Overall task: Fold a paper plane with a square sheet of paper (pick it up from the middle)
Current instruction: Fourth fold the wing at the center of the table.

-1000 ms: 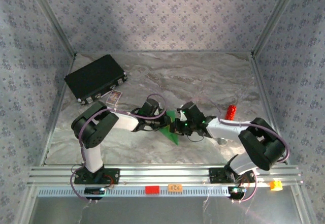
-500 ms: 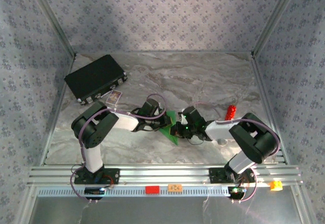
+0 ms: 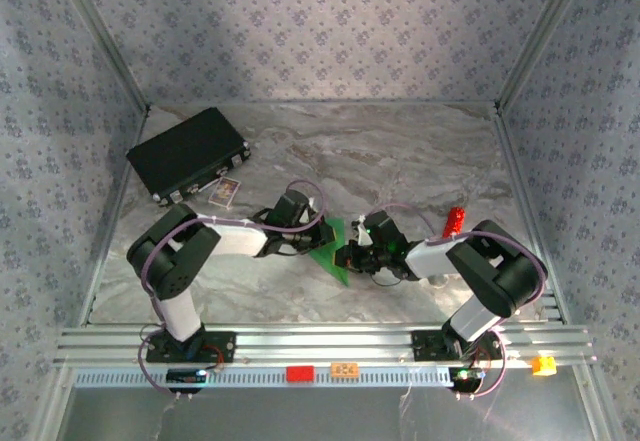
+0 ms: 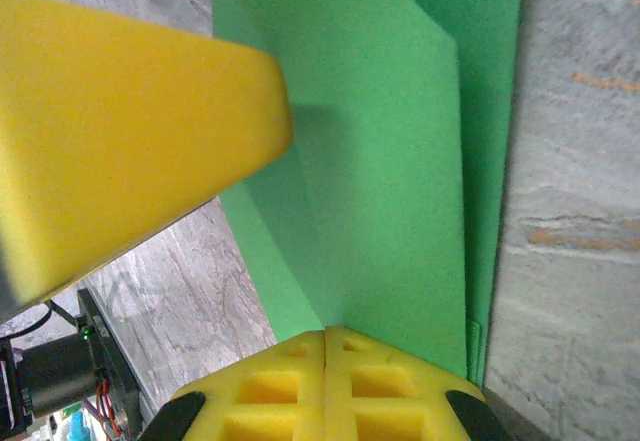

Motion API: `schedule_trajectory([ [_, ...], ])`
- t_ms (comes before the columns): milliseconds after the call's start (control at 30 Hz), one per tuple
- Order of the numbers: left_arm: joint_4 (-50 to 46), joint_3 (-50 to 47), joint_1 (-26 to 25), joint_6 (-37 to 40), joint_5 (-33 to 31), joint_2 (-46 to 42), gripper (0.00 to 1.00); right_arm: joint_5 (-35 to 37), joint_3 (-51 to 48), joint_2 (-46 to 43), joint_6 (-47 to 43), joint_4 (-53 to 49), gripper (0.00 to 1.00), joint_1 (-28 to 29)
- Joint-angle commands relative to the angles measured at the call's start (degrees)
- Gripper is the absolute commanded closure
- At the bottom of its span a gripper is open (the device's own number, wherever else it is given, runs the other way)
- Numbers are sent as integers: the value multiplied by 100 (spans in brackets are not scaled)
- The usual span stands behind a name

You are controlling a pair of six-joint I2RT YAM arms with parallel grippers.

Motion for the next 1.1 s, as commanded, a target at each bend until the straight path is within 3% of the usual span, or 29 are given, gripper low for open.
schedule_trajectory([
  [0, -113, -35, -80, 143, 205, -6, 100, 195, -231, 299, 1, -715, 100, -13],
  [367, -527, 163, 72, 106, -199, 521, 100, 221, -264, 243, -58, -890, 100, -14],
  [1067, -1256, 951, 1107, 648, -306, 731, 100, 10, -406, 159, -321, -957, 100, -100],
])
